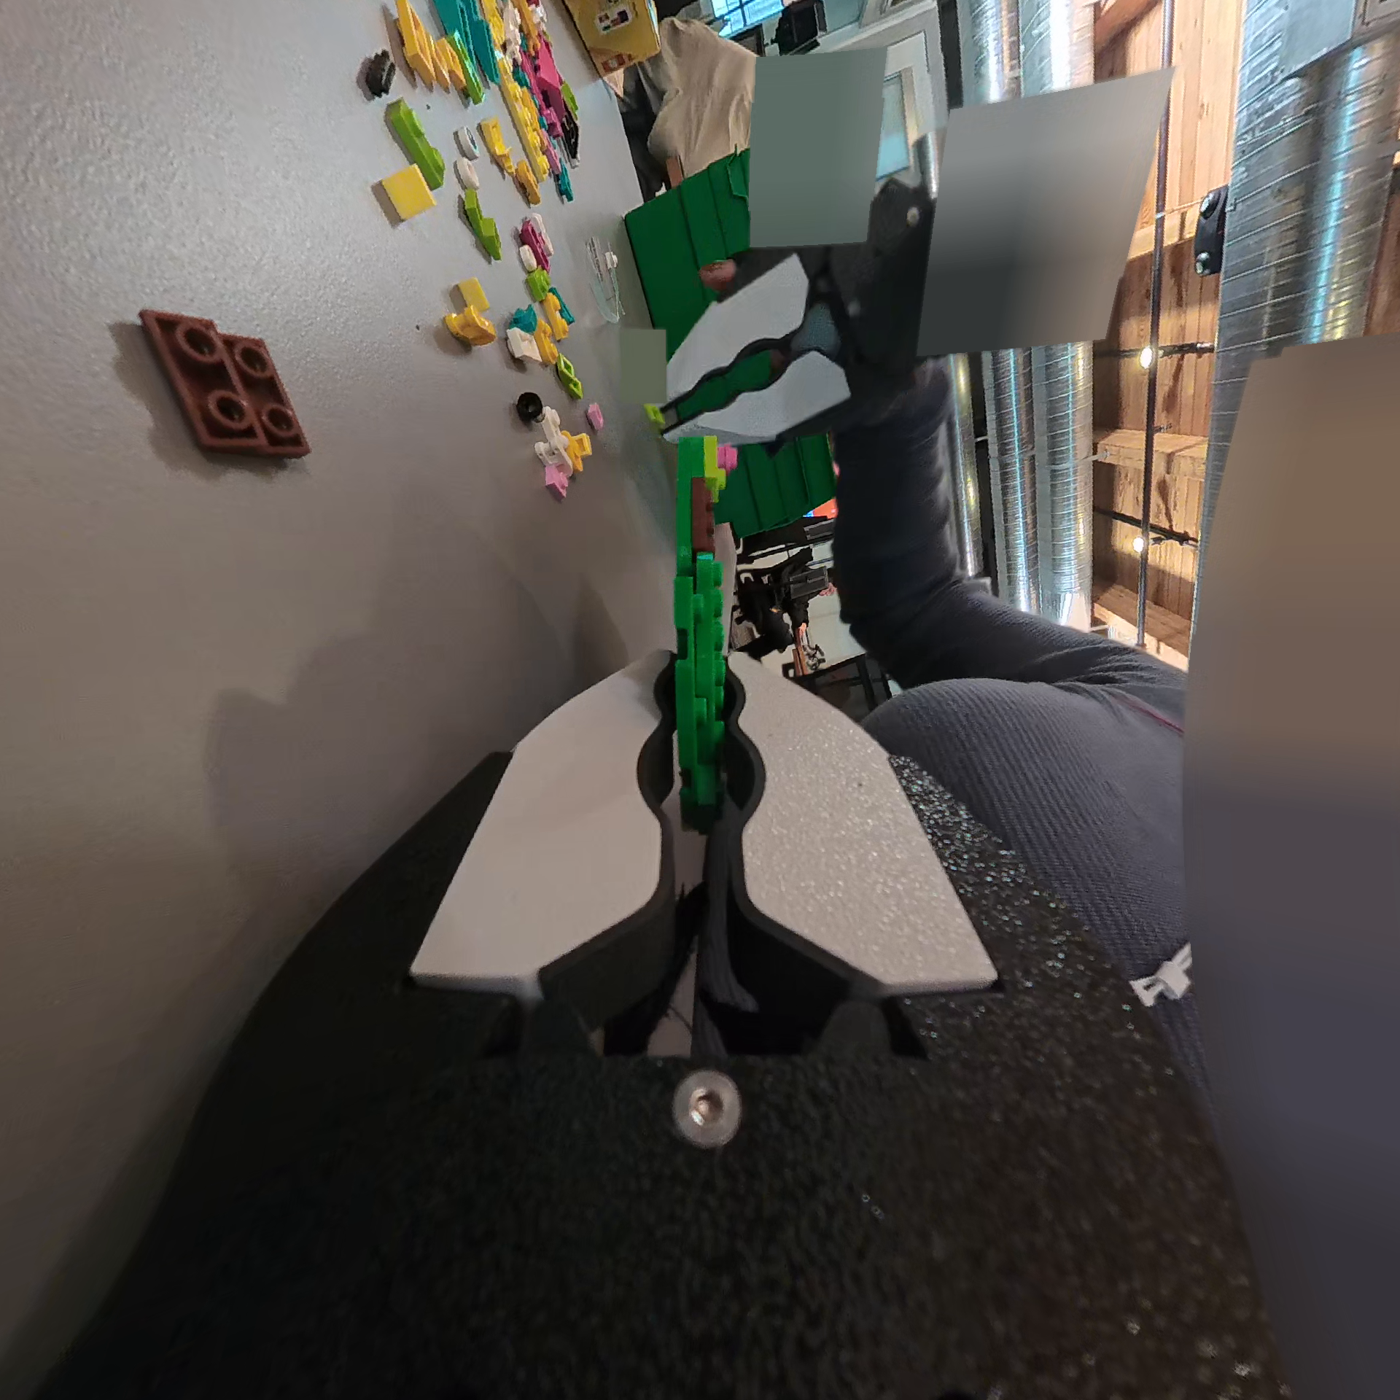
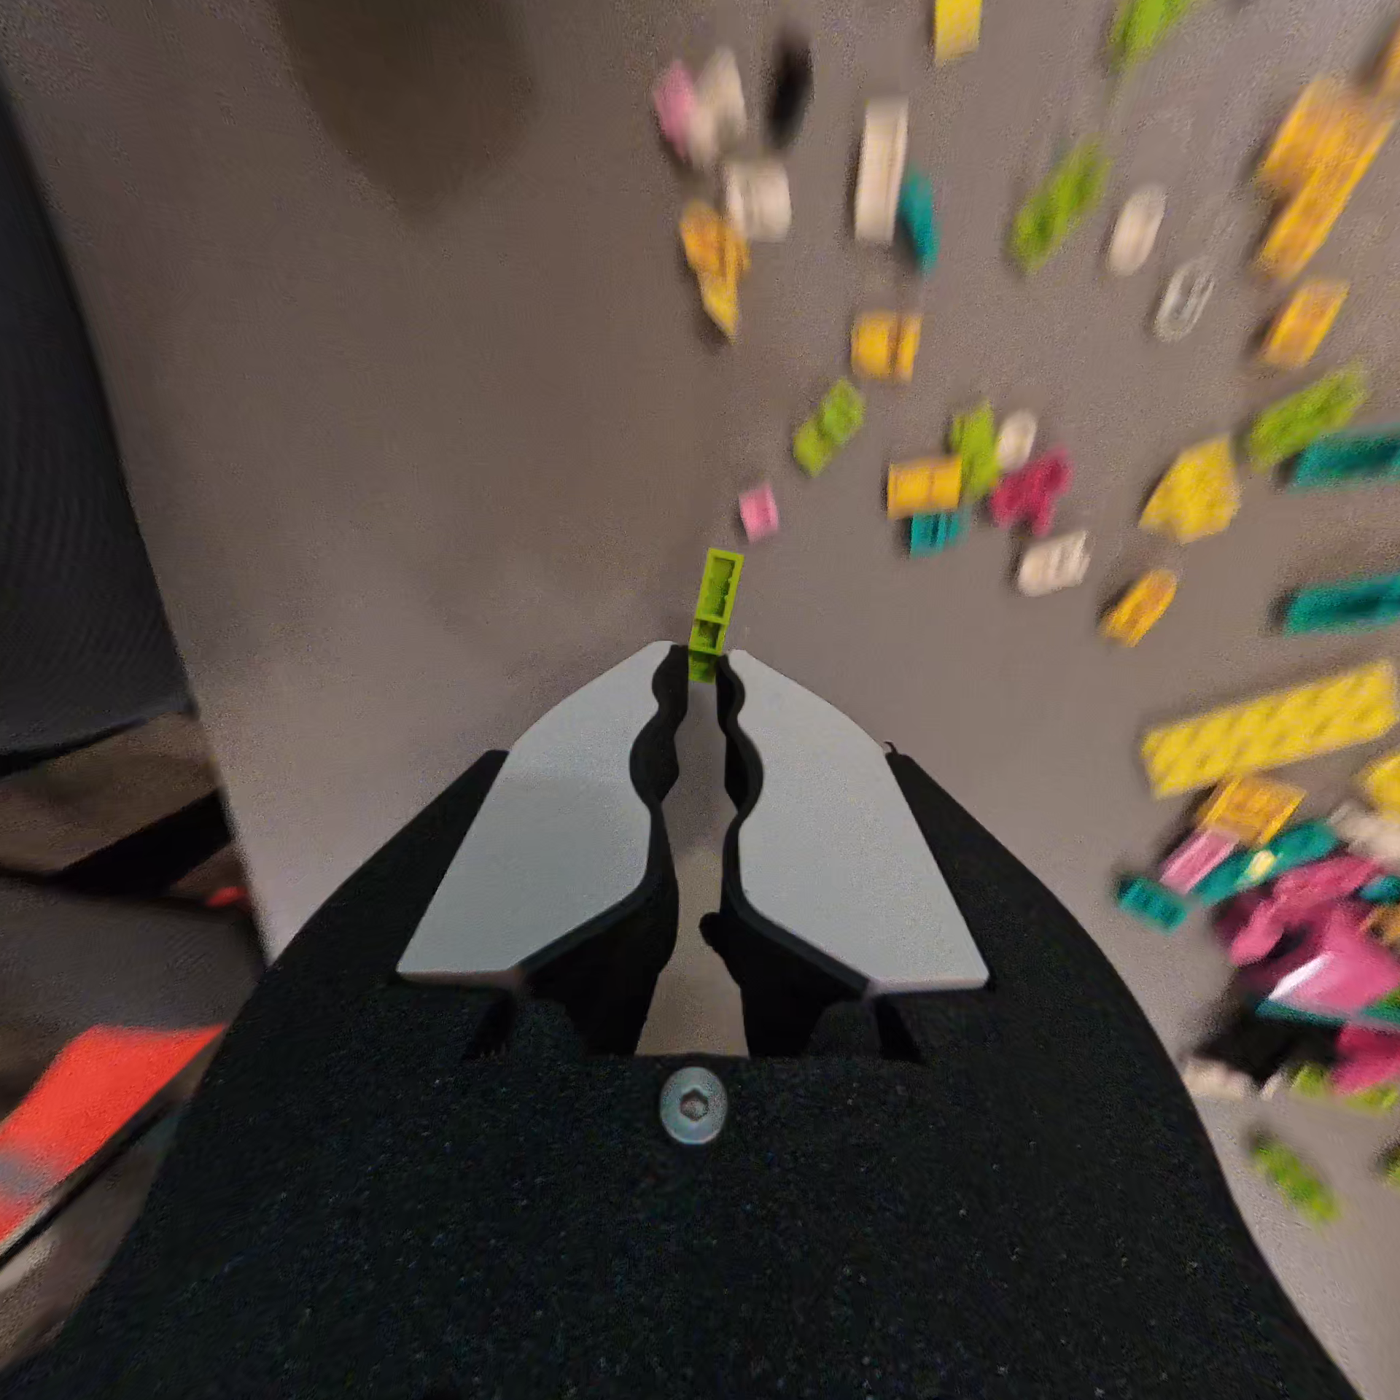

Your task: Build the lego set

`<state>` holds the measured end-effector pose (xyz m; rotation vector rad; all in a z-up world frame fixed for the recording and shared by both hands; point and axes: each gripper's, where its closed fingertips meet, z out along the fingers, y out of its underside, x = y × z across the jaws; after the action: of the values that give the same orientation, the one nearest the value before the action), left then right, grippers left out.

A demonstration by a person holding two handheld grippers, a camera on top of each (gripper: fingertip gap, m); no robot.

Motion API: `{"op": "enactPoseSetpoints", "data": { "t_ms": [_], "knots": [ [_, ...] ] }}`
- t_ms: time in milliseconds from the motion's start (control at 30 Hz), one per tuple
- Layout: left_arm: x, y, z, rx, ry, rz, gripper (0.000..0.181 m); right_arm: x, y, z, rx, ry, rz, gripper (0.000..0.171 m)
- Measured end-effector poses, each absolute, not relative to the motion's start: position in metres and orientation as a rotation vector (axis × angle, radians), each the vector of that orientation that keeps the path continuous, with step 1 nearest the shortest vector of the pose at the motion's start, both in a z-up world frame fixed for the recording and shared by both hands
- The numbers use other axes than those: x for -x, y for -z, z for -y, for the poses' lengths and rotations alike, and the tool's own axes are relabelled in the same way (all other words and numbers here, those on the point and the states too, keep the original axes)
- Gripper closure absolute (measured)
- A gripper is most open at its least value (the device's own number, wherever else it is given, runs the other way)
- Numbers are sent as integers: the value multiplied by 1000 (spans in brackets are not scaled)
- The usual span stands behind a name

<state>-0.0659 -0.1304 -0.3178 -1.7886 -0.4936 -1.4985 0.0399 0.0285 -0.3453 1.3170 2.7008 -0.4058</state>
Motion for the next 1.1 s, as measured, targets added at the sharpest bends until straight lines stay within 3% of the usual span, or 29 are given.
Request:
{"op": "enactPoseSetpoints", "data": {
  "t_ms": [133,200,300,533,1000,1100],
  "knots": [
    [69,316,130,1764,1501,503,173,-1,332,3,-1121,989,-3068,165],
    [68,316,130,1769,1501,501,173,0,334,8,-1034,1111,-3159,152],
    [67,316,130,1772,1502,498,173,-9,346,3,-1046,1074,-3177,142],
    [67,316,131,1768,1519,499,173,-18,344,19,-1144,1053,-3082,147],
    [66,317,131,1776,1520,496,173,-18,359,29,-684,742,-3084,149],
    [66,317,131,1777,1524,497,173,-18,361,28,-666,698,-3057,158]
  ]
}}
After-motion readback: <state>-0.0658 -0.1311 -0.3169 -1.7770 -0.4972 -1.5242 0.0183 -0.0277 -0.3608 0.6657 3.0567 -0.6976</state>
